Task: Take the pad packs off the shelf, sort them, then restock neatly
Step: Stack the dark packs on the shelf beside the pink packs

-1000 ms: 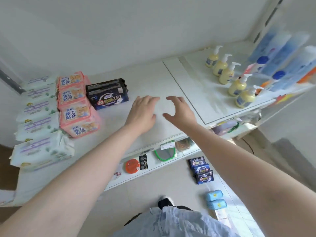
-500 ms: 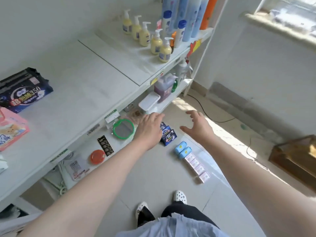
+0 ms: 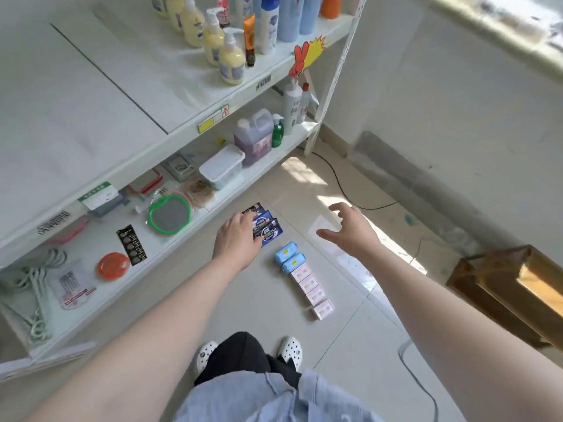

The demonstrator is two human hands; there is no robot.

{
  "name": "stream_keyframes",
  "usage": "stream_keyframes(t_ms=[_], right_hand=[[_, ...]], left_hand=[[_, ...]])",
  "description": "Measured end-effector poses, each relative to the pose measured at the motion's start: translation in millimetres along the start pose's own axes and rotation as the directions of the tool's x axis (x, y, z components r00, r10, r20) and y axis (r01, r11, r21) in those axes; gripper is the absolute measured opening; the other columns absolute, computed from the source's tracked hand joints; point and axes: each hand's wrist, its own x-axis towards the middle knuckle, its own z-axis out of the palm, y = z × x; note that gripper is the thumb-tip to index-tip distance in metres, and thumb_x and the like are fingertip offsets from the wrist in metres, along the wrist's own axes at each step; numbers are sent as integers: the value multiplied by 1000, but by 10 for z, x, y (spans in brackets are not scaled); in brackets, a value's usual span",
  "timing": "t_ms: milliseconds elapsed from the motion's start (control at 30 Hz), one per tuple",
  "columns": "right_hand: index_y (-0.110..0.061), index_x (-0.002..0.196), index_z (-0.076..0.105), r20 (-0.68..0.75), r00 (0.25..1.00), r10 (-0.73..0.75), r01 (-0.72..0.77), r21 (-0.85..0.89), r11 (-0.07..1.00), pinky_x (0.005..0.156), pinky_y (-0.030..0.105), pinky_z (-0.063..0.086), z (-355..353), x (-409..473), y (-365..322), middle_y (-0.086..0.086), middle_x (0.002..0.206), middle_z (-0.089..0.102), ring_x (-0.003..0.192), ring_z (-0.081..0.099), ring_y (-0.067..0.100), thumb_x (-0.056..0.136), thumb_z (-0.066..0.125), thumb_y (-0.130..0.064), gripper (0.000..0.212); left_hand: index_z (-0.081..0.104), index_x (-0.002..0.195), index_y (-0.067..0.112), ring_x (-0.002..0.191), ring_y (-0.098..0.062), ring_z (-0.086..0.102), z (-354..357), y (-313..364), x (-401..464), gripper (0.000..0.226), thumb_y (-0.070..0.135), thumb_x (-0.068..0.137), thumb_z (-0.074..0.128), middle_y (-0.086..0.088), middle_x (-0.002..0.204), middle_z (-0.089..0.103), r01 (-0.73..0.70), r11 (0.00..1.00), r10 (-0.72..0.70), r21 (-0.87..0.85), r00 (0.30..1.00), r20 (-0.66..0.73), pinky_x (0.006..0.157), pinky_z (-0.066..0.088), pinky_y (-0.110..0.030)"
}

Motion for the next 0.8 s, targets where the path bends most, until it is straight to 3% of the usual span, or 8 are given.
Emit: stream_keyframes(t_ms=[233,433,633,800], right_hand=[[-20,133,46,114,992,-59,65,-45,997,87,36,49,-39,719,-114,8,128,50,112,55,23,80,73,-42,64],[-20,134,45,177,983,-39,49,-50,998,77,29,43,-77,1439,-285,7,129,50,109,57,23,82,72,-40,62],[-23,135,44,188,982,22,-15,-39,999,82,33,48,-263,1959,-190,5,128,49,108,58,23,82,71,-42,63],[-22,136,43,256,966,40,-27,-52,998,75,28,43,-306,2418,-33,5,131,47,110,58,22,82,71,-42,63]], left_hand=[[41,137,16,124,-31,46,1,26,370,53,28,88,58,-12,134,46,186,979,-182,-88,982,52,101,36,-37],[42,135,15,122,-29,47,57,-42,1153,49,27,90,56,-11,134,44,243,965,-225,-98,961,164,97,41,-40],[46,129,16,118,-29,49,235,-15,1795,43,30,90,55,-11,132,43,223,974,-220,29,912,346,97,44,-41],[46,130,15,117,-29,51,404,39,2145,43,32,91,54,-10,132,45,264,964,-250,16,887,388,95,45,-40]])
